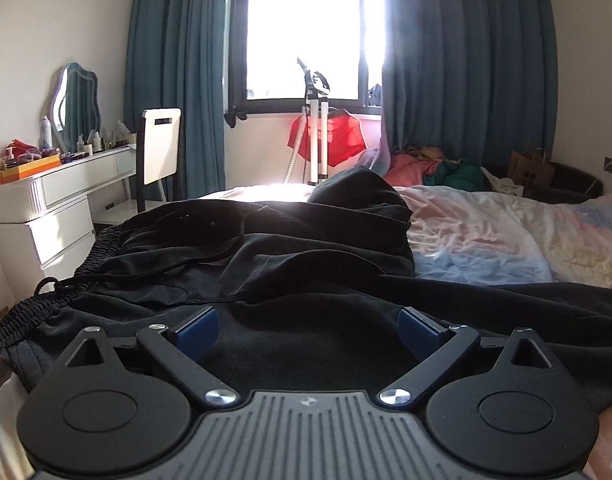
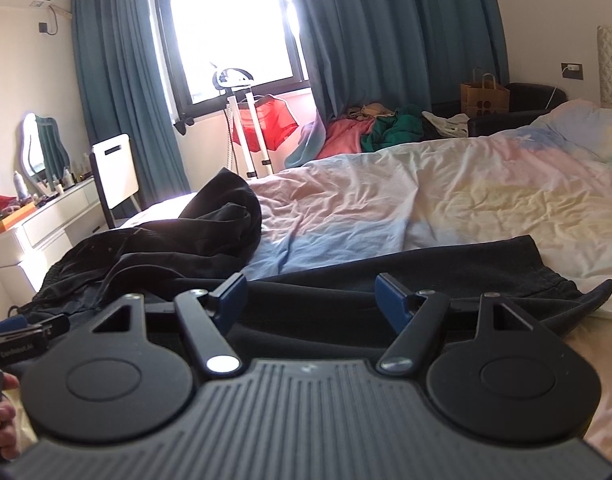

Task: Fold clothes
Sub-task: 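Grasp a pant leg with the left gripper and lift it up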

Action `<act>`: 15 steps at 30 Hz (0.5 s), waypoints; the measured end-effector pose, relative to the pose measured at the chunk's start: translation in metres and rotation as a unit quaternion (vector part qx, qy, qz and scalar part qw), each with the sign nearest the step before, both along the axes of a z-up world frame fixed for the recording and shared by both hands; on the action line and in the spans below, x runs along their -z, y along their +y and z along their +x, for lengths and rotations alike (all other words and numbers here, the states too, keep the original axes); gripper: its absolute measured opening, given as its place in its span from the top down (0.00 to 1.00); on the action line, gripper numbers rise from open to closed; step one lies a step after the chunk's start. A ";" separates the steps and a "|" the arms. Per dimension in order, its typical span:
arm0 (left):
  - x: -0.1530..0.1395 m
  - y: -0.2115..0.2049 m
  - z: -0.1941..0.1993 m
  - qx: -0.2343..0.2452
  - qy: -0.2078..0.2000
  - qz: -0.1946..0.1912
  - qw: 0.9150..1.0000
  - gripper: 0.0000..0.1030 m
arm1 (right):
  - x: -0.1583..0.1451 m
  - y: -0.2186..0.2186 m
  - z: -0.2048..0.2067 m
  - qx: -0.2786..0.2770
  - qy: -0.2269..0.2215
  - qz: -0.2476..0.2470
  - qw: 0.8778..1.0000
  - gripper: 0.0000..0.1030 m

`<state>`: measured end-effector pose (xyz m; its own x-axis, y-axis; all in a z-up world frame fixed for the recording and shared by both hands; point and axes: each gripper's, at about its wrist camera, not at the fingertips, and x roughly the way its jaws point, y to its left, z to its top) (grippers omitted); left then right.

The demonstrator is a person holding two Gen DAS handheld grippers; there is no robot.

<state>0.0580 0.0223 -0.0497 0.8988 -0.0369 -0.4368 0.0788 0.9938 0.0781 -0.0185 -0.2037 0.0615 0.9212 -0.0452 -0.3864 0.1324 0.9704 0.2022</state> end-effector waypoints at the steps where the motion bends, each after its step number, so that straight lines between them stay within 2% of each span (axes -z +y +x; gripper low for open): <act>1: 0.003 -0.011 0.012 0.008 0.008 0.022 1.000 0.07 | 0.001 0.000 0.000 0.003 -0.001 -0.005 1.000 0.29; 3: 0.010 -0.032 0.038 0.022 0.027 0.049 0.998 0.07 | 0.003 -0.003 0.002 0.010 0.001 -0.009 1.000 0.29; 7: 0.019 -0.068 0.102 0.027 0.064 0.041 0.997 0.09 | 0.010 -0.010 0.009 0.020 0.006 -0.007 1.000 0.29; 9: 0.023 -0.092 0.138 0.029 0.080 0.057 0.995 0.13 | 0.017 -0.016 0.016 0.021 0.020 0.005 1.000 0.29; 11: 0.027 -0.117 0.174 0.033 0.090 0.079 0.992 0.18 | 0.025 -0.023 0.024 0.019 0.037 0.022 0.999 0.29; 15: 0.036 -0.158 0.249 0.014 0.098 0.088 0.991 0.18 | 0.045 -0.036 0.048 0.035 0.066 0.041 0.996 0.29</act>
<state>0.3067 -0.1357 -0.0857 0.7954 0.0324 -0.6053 0.1361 0.9636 0.2303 0.0296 -0.2397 0.0162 0.8582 -0.0702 -0.5085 0.2292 0.9388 0.2572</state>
